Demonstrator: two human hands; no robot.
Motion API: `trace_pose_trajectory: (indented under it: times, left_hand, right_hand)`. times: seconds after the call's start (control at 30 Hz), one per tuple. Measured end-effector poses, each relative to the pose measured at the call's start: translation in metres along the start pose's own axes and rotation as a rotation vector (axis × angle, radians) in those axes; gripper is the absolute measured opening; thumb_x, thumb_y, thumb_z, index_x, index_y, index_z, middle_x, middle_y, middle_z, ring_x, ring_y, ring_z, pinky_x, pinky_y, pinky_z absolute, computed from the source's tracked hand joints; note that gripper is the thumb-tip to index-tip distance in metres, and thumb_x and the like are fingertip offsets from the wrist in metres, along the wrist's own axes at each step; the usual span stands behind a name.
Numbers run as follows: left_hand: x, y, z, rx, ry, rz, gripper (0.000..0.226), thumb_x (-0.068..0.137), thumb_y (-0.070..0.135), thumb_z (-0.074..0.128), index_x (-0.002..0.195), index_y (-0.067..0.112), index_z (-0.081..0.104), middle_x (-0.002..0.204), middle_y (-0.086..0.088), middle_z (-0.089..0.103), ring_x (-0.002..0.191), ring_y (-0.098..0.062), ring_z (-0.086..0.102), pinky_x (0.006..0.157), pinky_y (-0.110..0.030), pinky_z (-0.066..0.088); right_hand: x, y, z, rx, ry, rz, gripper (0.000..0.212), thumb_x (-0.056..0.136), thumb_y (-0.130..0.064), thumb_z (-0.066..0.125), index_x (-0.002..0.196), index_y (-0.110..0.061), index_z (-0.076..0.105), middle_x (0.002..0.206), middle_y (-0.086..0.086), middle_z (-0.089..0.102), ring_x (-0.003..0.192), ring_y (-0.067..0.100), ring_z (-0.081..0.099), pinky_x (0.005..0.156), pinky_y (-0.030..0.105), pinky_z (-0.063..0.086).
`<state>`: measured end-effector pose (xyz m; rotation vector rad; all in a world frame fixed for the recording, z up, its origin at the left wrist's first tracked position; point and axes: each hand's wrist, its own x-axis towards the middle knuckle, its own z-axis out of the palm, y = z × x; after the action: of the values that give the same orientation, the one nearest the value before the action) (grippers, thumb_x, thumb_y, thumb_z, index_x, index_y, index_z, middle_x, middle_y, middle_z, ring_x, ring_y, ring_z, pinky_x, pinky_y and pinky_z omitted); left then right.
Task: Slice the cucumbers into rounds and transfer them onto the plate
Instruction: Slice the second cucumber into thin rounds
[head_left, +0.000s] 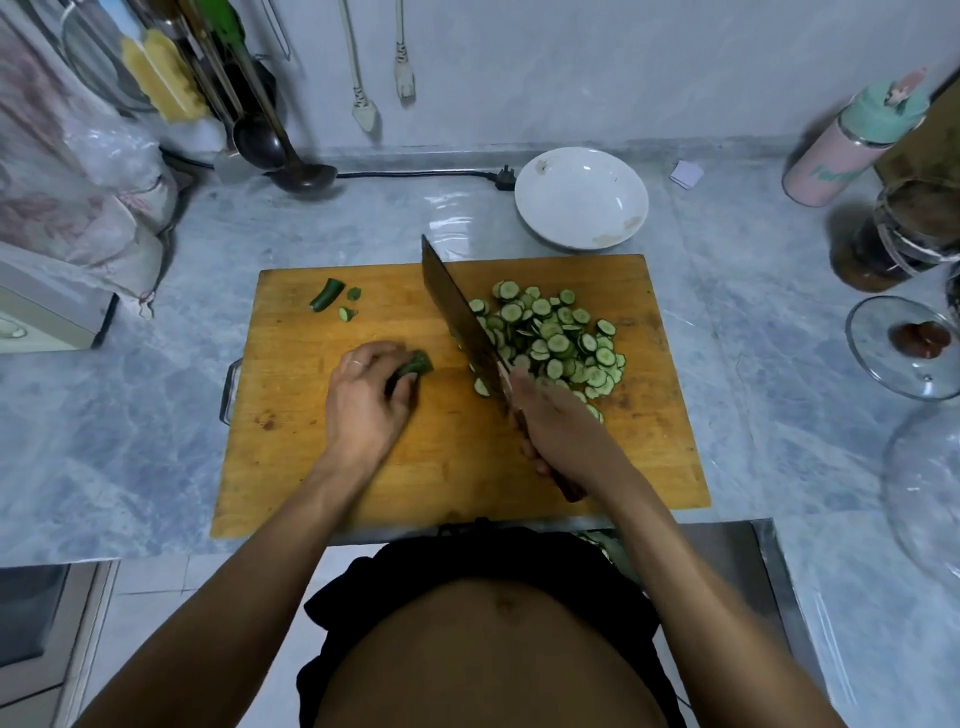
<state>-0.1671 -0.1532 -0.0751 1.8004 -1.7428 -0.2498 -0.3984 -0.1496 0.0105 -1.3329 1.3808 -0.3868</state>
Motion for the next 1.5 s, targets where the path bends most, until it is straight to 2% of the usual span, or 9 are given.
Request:
trace_pose_trajectory:
  times: [0.1, 0.27, 0.47, 0.67, 0.87, 1.0, 1.13, 1.3, 1.5]
  left_hand:
    - [0.001, -0.011, 0.006, -0.04, -0.071, -0.035, 0.029, 0.085, 0.017, 0.073, 0.113, 0.009, 0.07, 0.118, -0.006, 0.064, 0.108, -0.025, 0.058, 0.091, -0.037, 0.051]
    - [0.003, -0.012, 0.021, -0.131, 0.009, -0.049, 0.023, 0.089, 0.015, 0.071, 0.109, 0.005, 0.071, 0.109, -0.008, 0.065, 0.102, -0.022, 0.061, 0.09, -0.03, 0.05]
    - [0.003, -0.014, 0.03, -0.204, 0.038, -0.053, 0.023, 0.092, 0.015, 0.067, 0.113, 0.008, 0.072, 0.113, -0.008, 0.061, 0.103, -0.022, 0.061, 0.089, -0.03, 0.05]
    - [0.003, -0.014, 0.033, -0.226, 0.034, -0.068, 0.022, 0.093, 0.017, 0.066, 0.112, 0.008, 0.073, 0.116, -0.009, 0.061, 0.104, -0.019, 0.06, 0.093, -0.018, 0.044]
    - [0.004, -0.016, 0.034, -0.247, 0.046, -0.063, 0.022, 0.092, 0.013, 0.066, 0.111, 0.004, 0.072, 0.116, -0.013, 0.06, 0.104, -0.021, 0.06, 0.091, -0.009, 0.04]
    - [0.002, -0.019, 0.037, -0.229, 0.043, -0.019, 0.023, 0.093, 0.013, 0.065, 0.113, 0.005, 0.072, 0.116, -0.011, 0.06, 0.104, -0.022, 0.059, 0.091, -0.015, 0.042]
    - [0.001, -0.023, 0.04, -0.211, 0.044, -0.025, 0.023, 0.093, 0.016, 0.065, 0.112, 0.006, 0.072, 0.117, -0.012, 0.06, 0.106, -0.025, 0.06, 0.092, -0.022, 0.046]
    - [-0.003, -0.021, 0.041, -0.211, 0.065, -0.031, 0.022, 0.091, 0.012, 0.067, 0.111, 0.006, 0.073, 0.117, -0.012, 0.06, 0.106, -0.024, 0.06, 0.093, -0.022, 0.046]
    - [-0.003, -0.02, 0.04, -0.239, 0.081, -0.031, 0.024, 0.089, 0.01, 0.071, 0.112, 0.008, 0.073, 0.118, -0.01, 0.063, 0.109, -0.022, 0.062, 0.095, -0.019, 0.046]
  right_hand:
    - [0.004, -0.003, 0.016, -0.052, -0.05, -0.014, 0.072, 0.097, -0.066, 0.022, 0.07, -0.007, 0.054, 0.061, 0.013, 0.053, 0.047, 0.02, 0.05, 0.042, 0.021, 0.039]
    - [0.009, -0.002, 0.03, -0.109, -0.055, -0.097, 0.07, 0.094, -0.07, 0.022, 0.068, -0.011, 0.05, 0.06, 0.014, 0.049, 0.05, 0.022, 0.047, 0.055, 0.031, 0.038]
    - [0.006, -0.002, 0.025, -0.137, -0.042, -0.117, 0.067, 0.097, -0.067, 0.024, 0.067, -0.012, 0.048, 0.058, 0.01, 0.048, 0.047, 0.018, 0.047, 0.053, 0.03, 0.037]
    - [0.004, -0.005, 0.029, -0.167, -0.057, -0.113, 0.07, 0.092, -0.071, 0.02, 0.066, -0.011, 0.047, 0.059, 0.011, 0.047, 0.048, 0.02, 0.046, 0.053, 0.031, 0.037]
    - [0.009, -0.012, 0.036, -0.176, -0.074, -0.1, 0.067, 0.1, -0.063, 0.02, 0.059, -0.013, 0.039, 0.048, 0.0, 0.041, 0.04, 0.011, 0.043, 0.053, 0.031, 0.039]
    - [0.021, -0.016, 0.043, -0.19, -0.078, -0.054, 0.069, 0.1, -0.061, 0.017, 0.06, -0.011, 0.042, 0.053, 0.007, 0.045, 0.049, 0.022, 0.049, 0.055, 0.032, 0.045]
    - [0.034, -0.011, 0.055, -0.21, -0.065, -0.036, 0.07, 0.101, -0.059, 0.016, 0.055, -0.012, 0.039, 0.051, 0.004, 0.044, 0.049, 0.021, 0.048, 0.061, 0.037, 0.047]
    - [0.032, -0.008, 0.058, -0.188, -0.014, -0.025, 0.065, 0.102, -0.055, 0.016, 0.058, -0.012, 0.038, 0.057, 0.007, 0.045, 0.057, 0.024, 0.048, 0.063, 0.039, 0.045]
    - [0.025, -0.002, 0.054, -0.093, 0.069, 0.009, 0.071, 0.1, -0.062, 0.017, 0.058, -0.012, 0.045, 0.055, 0.01, 0.051, 0.049, 0.024, 0.051, 0.05, 0.03, 0.043]
